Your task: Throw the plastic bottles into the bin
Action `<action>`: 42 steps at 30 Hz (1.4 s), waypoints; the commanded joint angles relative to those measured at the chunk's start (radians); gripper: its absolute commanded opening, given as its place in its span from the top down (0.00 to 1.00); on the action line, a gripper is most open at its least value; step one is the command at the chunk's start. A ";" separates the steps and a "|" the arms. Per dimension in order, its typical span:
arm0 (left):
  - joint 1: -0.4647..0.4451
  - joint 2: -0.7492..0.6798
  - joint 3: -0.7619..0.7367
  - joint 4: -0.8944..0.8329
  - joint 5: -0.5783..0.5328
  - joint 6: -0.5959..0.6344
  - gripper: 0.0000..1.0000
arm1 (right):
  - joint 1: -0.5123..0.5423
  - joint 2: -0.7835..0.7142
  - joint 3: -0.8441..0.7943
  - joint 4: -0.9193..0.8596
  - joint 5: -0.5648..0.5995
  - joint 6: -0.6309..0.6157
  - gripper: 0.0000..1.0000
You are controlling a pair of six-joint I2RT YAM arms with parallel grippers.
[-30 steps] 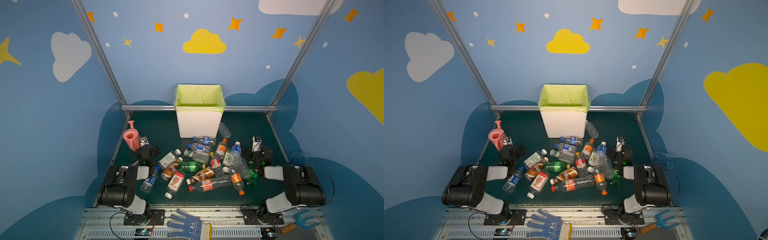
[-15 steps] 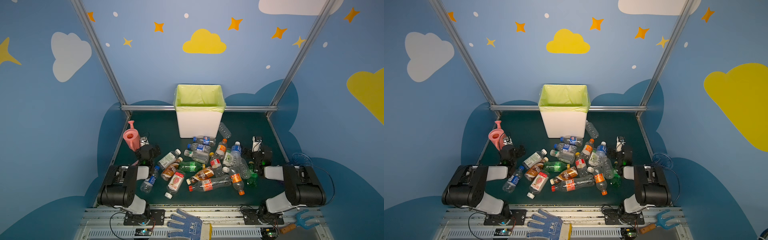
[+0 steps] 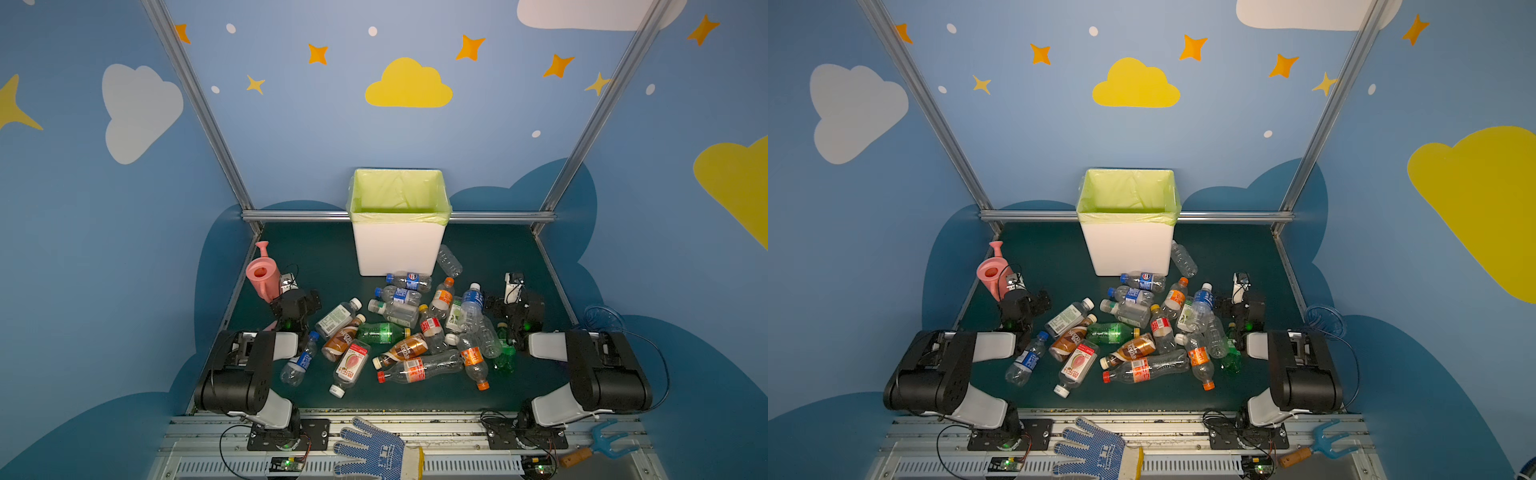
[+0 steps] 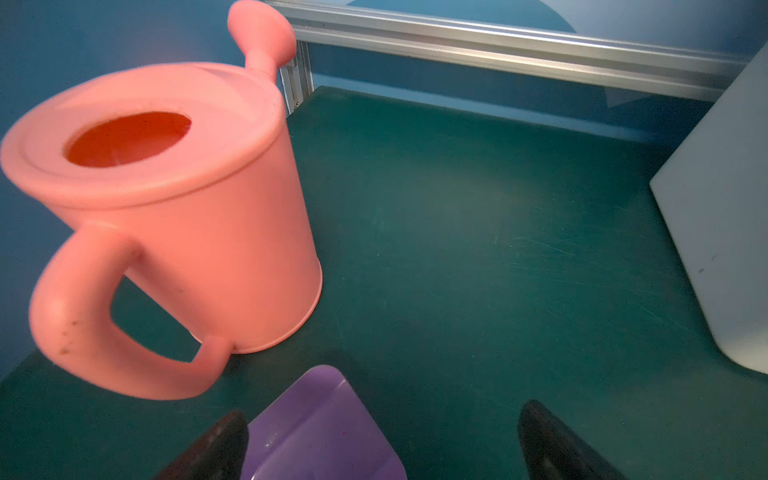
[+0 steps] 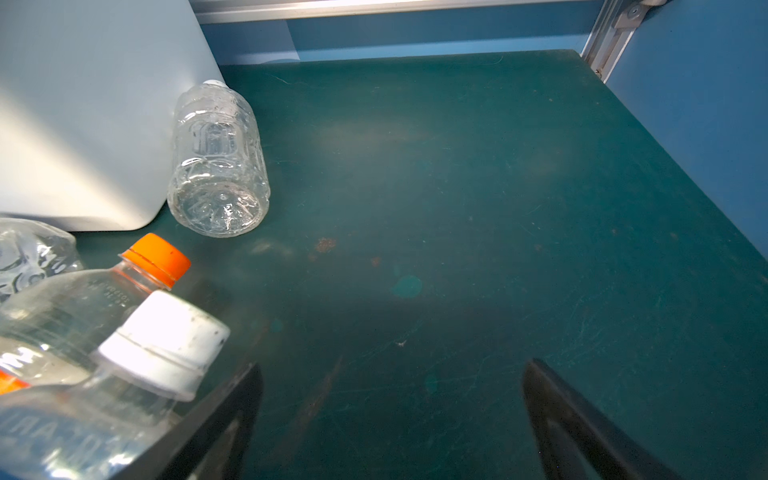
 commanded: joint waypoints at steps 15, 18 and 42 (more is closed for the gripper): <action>-0.003 -0.084 0.054 -0.110 -0.022 -0.015 0.00 | 0.003 -0.091 0.140 -0.283 0.076 0.047 0.02; -0.005 -0.186 0.198 -0.489 -0.087 -0.095 0.00 | 0.005 -0.123 0.357 -0.664 0.024 0.076 0.03; -0.036 -0.368 0.210 -0.782 0.074 -0.276 0.00 | 0.143 0.576 1.369 -1.377 -0.349 -0.051 0.07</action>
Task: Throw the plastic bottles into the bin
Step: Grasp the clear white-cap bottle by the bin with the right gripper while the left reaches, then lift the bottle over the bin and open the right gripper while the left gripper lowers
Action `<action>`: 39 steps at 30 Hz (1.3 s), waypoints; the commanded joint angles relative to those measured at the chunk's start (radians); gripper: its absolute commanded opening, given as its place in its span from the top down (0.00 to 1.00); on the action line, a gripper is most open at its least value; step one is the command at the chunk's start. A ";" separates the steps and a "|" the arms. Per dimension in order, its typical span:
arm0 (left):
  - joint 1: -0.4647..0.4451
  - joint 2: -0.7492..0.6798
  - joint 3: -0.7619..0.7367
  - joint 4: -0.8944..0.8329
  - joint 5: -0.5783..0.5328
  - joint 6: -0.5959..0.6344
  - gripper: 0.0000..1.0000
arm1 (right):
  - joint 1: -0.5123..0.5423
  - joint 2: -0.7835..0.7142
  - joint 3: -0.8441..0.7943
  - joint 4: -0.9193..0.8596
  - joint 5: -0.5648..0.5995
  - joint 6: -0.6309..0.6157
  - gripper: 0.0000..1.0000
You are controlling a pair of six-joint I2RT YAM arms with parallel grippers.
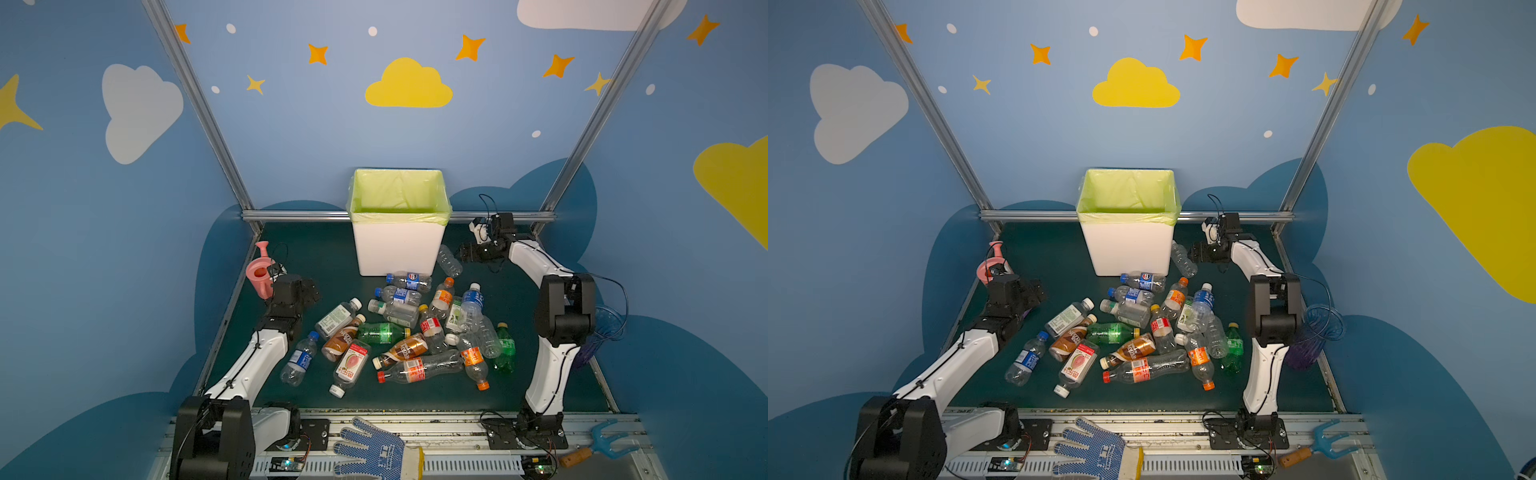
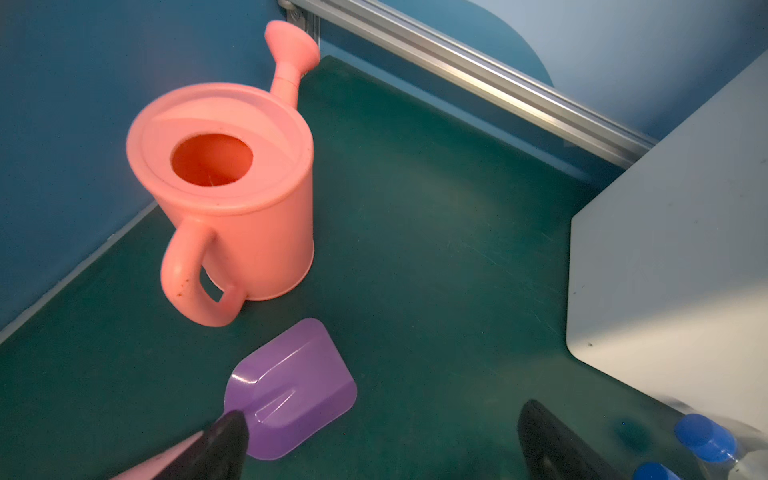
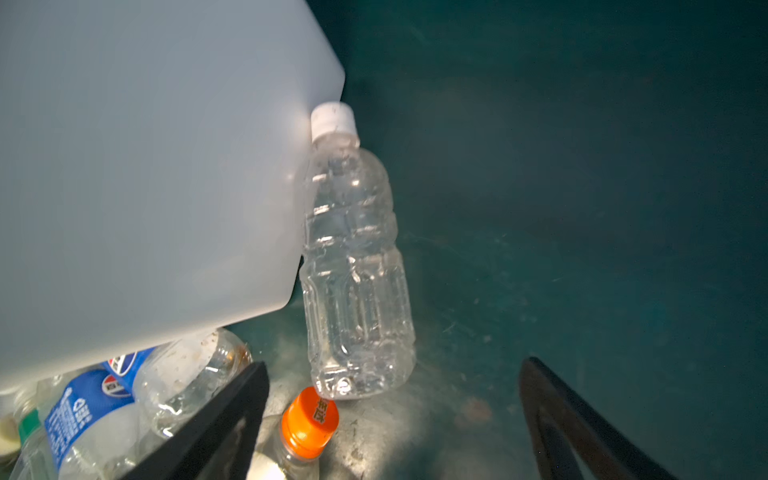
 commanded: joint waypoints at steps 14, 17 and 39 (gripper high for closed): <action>-0.008 0.025 0.010 -0.076 0.051 -0.011 0.00 | 0.095 0.277 0.391 -0.307 0.089 -0.080 0.20; -0.007 0.022 0.010 -0.078 0.049 -0.009 0.00 | 0.103 0.311 0.431 -0.323 0.117 -0.080 0.26; -0.008 0.014 -0.002 -0.093 0.045 -0.027 0.00 | 0.097 0.330 0.519 -0.328 0.087 0.001 0.51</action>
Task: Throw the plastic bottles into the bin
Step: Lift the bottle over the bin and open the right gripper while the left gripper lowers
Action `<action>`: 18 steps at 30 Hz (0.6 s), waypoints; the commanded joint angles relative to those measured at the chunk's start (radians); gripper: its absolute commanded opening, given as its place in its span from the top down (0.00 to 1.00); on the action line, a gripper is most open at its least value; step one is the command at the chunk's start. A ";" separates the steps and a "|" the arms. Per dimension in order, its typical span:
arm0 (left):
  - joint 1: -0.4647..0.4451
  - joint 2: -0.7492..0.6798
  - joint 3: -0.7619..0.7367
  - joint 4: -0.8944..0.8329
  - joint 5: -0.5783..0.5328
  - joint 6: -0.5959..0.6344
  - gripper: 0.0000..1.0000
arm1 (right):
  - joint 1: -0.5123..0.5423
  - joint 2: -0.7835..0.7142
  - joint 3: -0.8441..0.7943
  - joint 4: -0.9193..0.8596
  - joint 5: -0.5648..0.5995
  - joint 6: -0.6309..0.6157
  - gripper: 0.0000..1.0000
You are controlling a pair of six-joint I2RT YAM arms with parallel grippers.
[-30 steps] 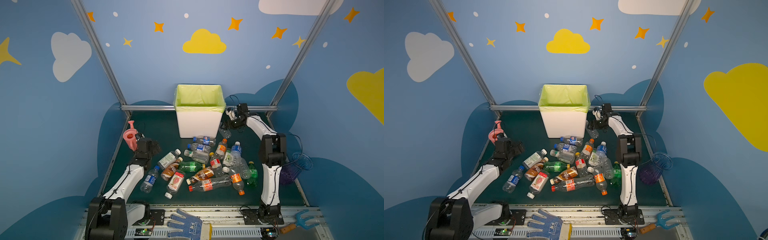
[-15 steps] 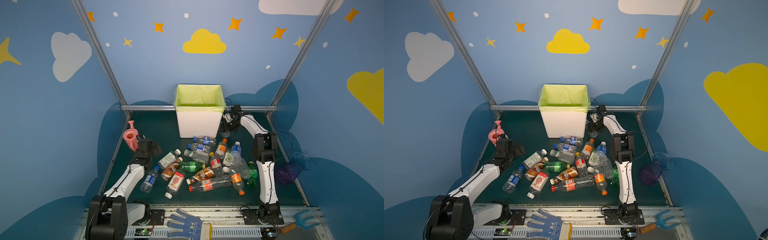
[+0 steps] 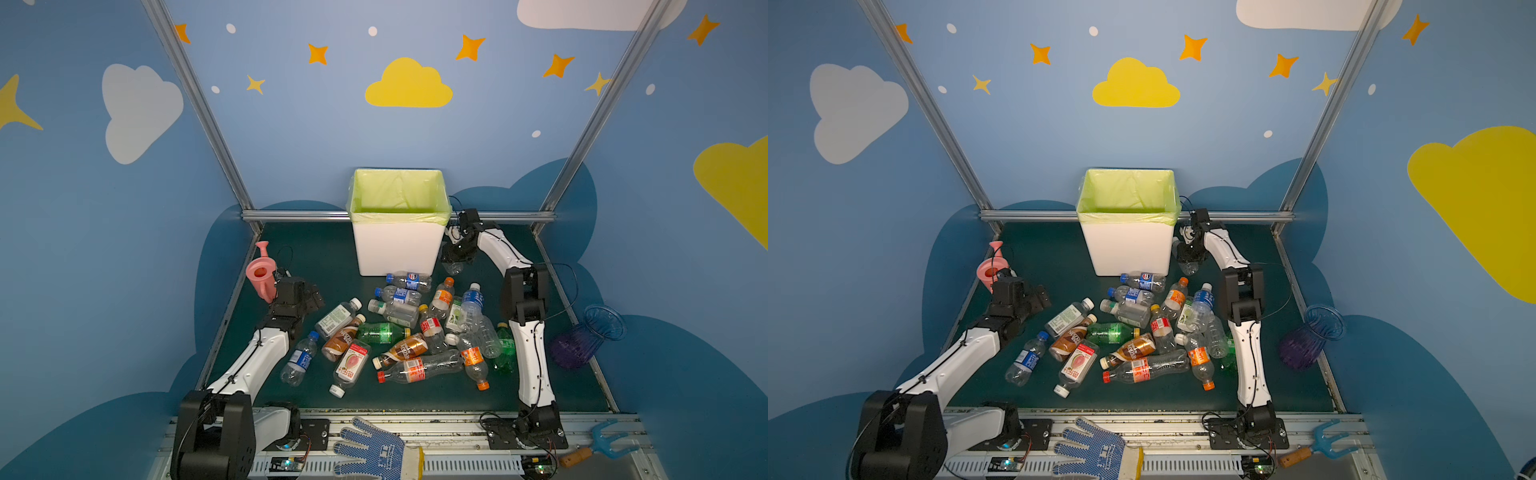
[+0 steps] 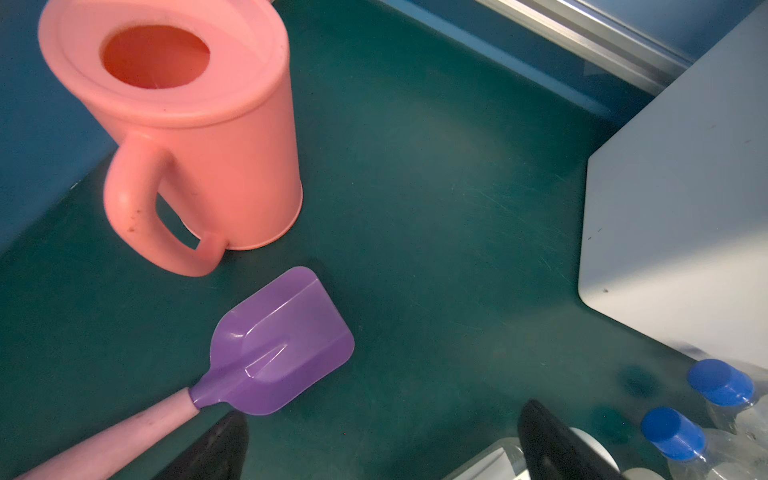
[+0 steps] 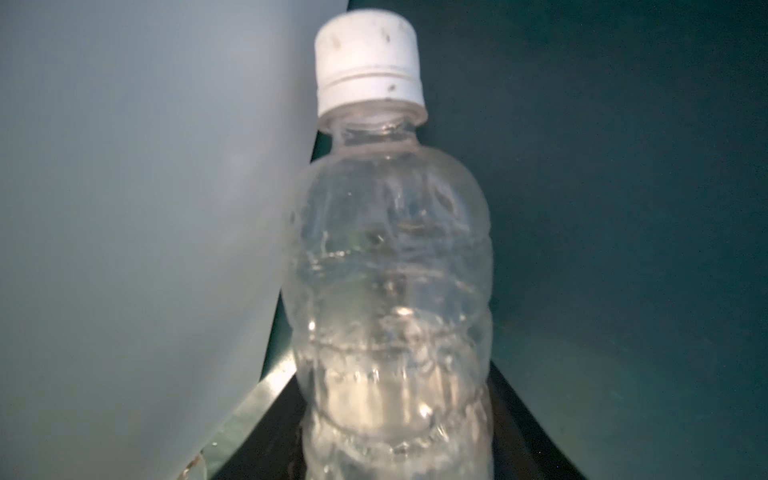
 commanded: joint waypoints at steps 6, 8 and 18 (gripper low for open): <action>-0.002 -0.009 -0.002 -0.030 -0.030 -0.039 0.00 | -0.054 -0.260 -0.144 0.106 -0.077 0.075 0.62; -0.003 -0.007 -0.002 -0.035 -0.040 -0.052 0.00 | -0.071 -0.353 -0.196 0.152 -0.074 0.094 0.64; -0.001 -0.001 0.004 -0.075 -0.068 -0.104 0.00 | -0.144 -0.884 -0.454 0.531 -0.030 0.240 0.67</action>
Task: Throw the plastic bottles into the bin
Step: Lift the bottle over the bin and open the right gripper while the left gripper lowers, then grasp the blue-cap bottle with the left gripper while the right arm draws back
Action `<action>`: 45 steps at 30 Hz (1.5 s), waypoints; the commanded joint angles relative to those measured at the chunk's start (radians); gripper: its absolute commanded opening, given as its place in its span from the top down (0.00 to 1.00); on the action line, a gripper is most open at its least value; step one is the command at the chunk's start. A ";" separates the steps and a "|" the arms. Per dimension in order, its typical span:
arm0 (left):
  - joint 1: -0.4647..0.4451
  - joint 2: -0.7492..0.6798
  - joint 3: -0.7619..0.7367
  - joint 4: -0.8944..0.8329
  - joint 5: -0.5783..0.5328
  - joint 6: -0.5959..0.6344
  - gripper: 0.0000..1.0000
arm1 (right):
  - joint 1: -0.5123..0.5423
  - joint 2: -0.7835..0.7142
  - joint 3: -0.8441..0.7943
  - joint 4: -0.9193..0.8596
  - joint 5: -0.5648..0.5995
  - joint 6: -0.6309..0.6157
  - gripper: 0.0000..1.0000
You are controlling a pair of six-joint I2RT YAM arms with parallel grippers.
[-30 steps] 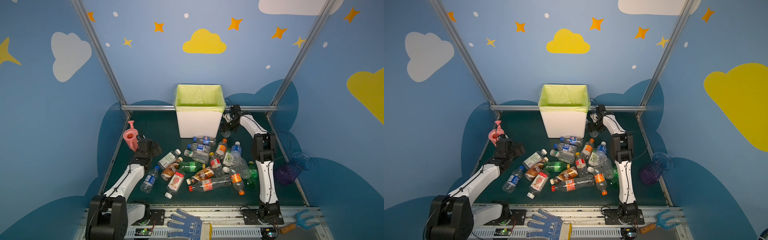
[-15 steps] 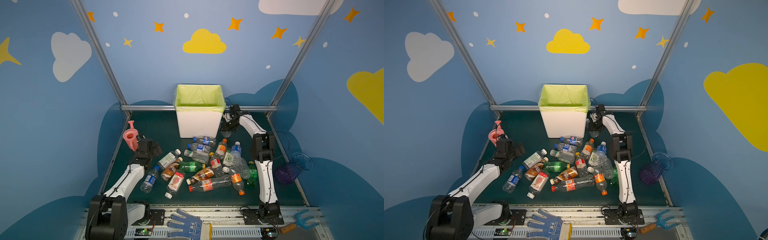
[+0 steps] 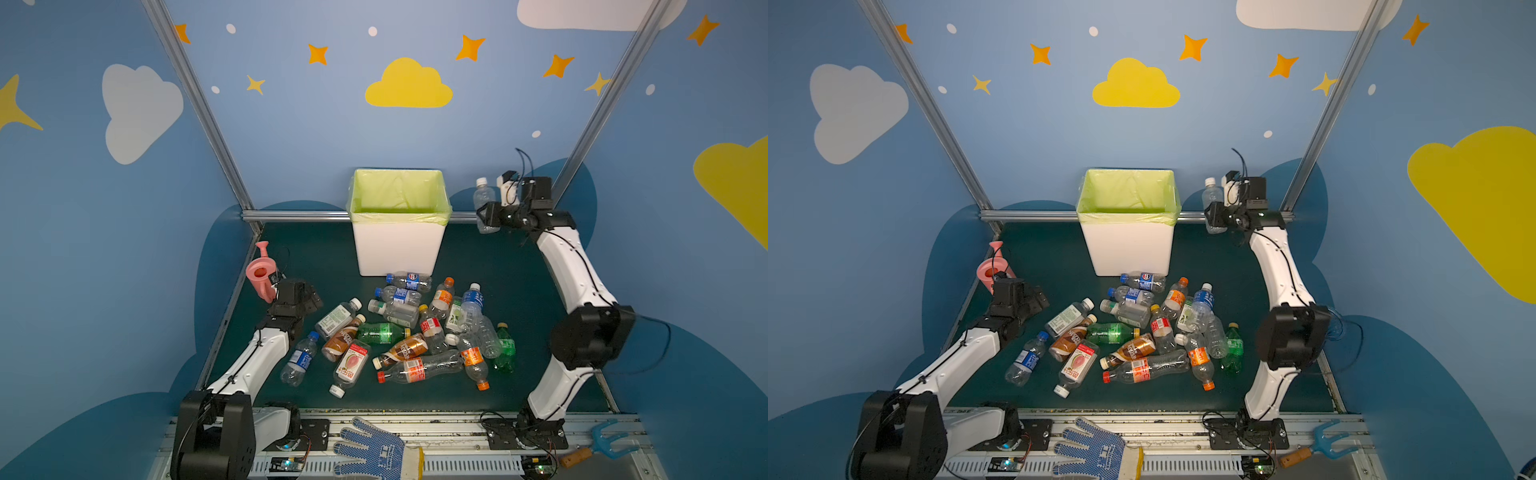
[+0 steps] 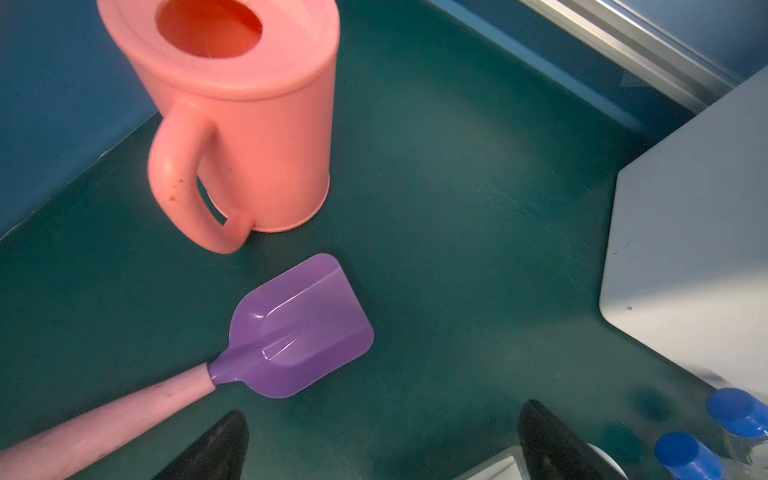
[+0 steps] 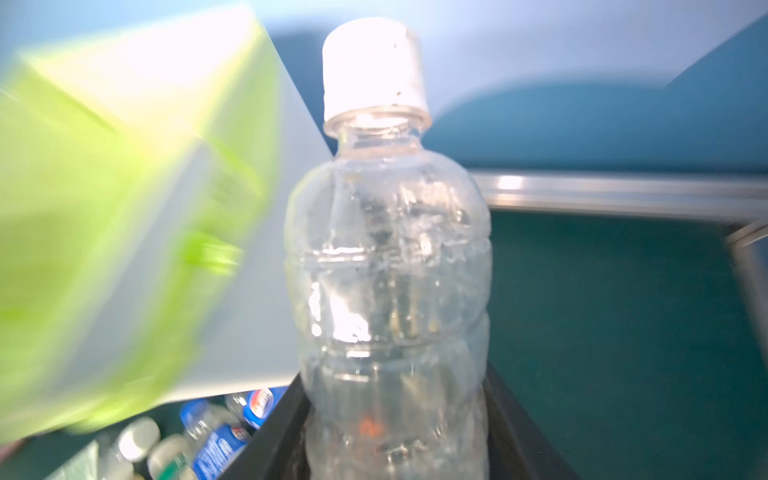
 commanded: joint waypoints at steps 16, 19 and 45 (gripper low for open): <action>-0.003 -0.011 0.001 -0.051 -0.035 -0.031 0.00 | 0.351 0.264 0.488 -0.069 -0.135 -0.133 0.38; -0.001 -0.022 -0.007 -0.063 -0.058 -0.035 0.00 | 0.369 0.308 0.598 -0.181 -0.018 -0.182 0.10; -0.140 -0.067 0.069 -0.516 -0.044 -0.159 0.00 | 0.039 -0.561 -0.761 0.295 0.117 0.210 0.04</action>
